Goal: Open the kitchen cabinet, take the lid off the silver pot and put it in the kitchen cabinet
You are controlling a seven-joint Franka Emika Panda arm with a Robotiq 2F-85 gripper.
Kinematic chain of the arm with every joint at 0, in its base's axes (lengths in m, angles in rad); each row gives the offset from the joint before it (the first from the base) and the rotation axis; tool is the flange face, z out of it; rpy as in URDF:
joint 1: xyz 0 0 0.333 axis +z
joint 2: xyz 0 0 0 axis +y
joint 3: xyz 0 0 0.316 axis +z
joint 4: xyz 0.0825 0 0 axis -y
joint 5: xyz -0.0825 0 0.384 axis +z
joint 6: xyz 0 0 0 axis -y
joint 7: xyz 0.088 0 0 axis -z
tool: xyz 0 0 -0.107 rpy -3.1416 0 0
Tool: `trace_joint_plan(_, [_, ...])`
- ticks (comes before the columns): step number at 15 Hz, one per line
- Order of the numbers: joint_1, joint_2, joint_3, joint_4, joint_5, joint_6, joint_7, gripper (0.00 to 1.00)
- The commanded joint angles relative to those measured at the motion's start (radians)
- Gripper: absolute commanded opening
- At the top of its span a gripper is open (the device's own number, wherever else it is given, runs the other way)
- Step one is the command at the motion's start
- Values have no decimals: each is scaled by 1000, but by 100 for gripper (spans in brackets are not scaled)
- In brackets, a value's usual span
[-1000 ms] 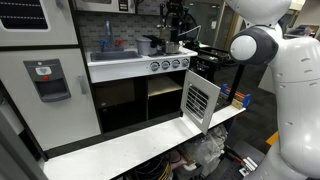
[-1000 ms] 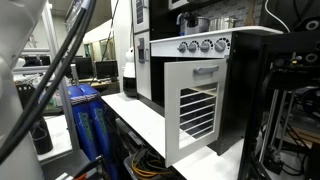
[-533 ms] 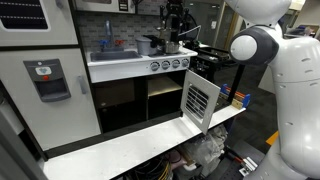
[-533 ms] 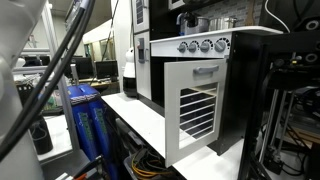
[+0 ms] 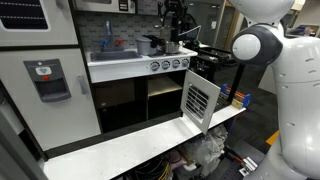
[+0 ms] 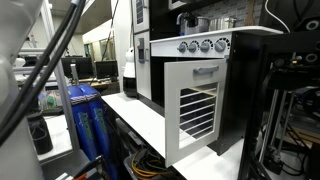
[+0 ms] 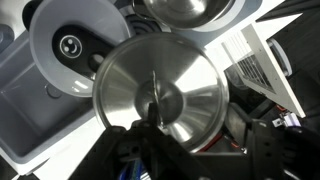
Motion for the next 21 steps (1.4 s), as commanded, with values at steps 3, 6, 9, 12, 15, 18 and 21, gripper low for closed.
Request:
trace_joint_plan(3, [26, -88, 10, -55, 13, -50, 10, 44])
trace_joint_plan(6, [38, -115, 8, -68, 14, -70, 19, 44])
trace_joint_plan(9, [39, -132, 6, -87, 18, -85, 30, 44])
trace_joint_plan(12, [34, -148, 7, -144, 31, -107, 58, 44])
trace_joint_plan(15, [31, -166, 3, -230, 42, -106, 87, 44])
trace_joint_plan(18, [37, -211, 2, -363, 35, -66, 99, 44])
trace_joint_plan(21, [46, -266, 2, -500, 21, -36, 100, 44])
